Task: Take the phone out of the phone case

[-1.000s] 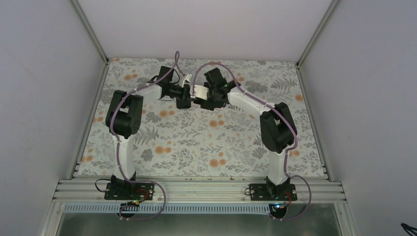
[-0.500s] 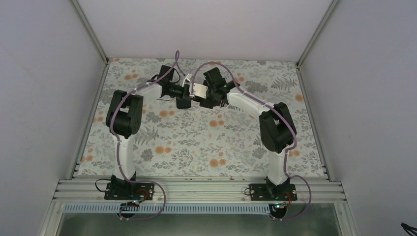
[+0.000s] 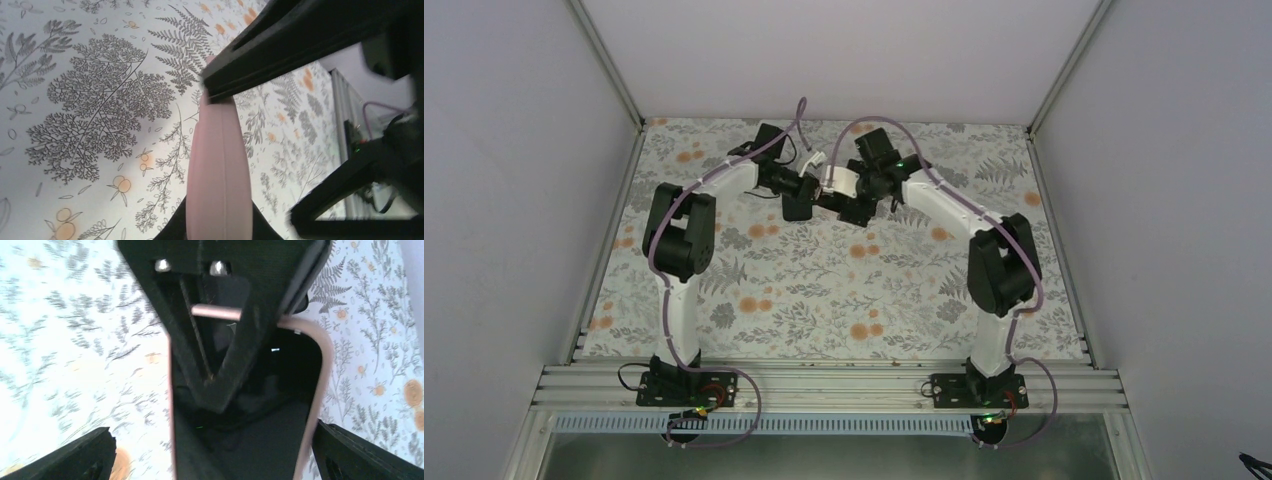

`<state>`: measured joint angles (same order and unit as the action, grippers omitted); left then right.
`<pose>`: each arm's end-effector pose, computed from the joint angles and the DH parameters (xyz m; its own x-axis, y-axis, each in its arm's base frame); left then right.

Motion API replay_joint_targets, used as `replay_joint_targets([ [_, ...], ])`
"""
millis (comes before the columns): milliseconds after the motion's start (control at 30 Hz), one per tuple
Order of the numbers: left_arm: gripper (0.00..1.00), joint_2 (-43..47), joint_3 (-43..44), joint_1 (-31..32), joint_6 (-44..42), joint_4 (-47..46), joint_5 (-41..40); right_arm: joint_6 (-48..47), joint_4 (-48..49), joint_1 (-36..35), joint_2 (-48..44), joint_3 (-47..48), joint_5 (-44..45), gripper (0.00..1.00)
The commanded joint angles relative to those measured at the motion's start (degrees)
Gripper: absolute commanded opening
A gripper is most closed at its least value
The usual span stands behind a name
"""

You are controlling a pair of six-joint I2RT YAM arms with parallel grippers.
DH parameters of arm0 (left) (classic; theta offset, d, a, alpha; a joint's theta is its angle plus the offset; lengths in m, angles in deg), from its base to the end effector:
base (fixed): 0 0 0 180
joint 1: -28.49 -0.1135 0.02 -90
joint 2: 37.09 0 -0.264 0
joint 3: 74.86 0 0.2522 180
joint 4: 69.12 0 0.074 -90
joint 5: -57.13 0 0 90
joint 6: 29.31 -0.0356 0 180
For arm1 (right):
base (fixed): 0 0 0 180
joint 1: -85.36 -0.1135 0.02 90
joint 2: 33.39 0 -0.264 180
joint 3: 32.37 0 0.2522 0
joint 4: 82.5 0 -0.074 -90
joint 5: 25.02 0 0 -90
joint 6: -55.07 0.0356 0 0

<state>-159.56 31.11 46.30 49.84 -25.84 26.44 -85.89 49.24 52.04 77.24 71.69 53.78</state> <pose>0.4190 -0.1668 0.1850 -0.7010 0.3261 -0.6342 0.7129 0.2975 -0.6350 0.3524 0.2400 0.2427 0.0609 -0.8718 -0.4861 -0.9288 0.1288 -0.3474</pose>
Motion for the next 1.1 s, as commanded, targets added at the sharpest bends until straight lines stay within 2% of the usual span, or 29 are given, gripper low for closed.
replay_joint_targets([
  [0,0.02,4.60,3.94,-0.50,-15.83,6.90,-4.27,-2.46,-12.60,3.56,-7.07,0.51,-13.01,1.00],
  [200,0.02,15.04,-6.46,-0.57,-23.39,3.19,-10.95,-6.34,-15.74,7.34,-11.31,-5.46,-17.35,1.00],
  [367,0.03,24.61,-15.18,-0.59,-30.96,-0.85,-9.75,-10.78,-15.31,10.66,-12.65,-9.62,-23.85,1.00],
  [533,0.04,32.59,-21.81,-0.55,-35.85,-4.03,-9.71,-13.98,-17.82,11.32,-9.34,-8.41,-27.51,1.00],
  [800,0.06,35.63,-27.05,0.09,-42.77,-3.50,-9.07,-14.98,-18.40,11.52,-5.93,-5.14,-28.53,0.97],
  [1067,0.05,33.97,-25.22,2.21,-48.14,2.22,-8.39,-14.13,-15.71,11.51,-3.81,-3.49,-26.04,0.95],
])
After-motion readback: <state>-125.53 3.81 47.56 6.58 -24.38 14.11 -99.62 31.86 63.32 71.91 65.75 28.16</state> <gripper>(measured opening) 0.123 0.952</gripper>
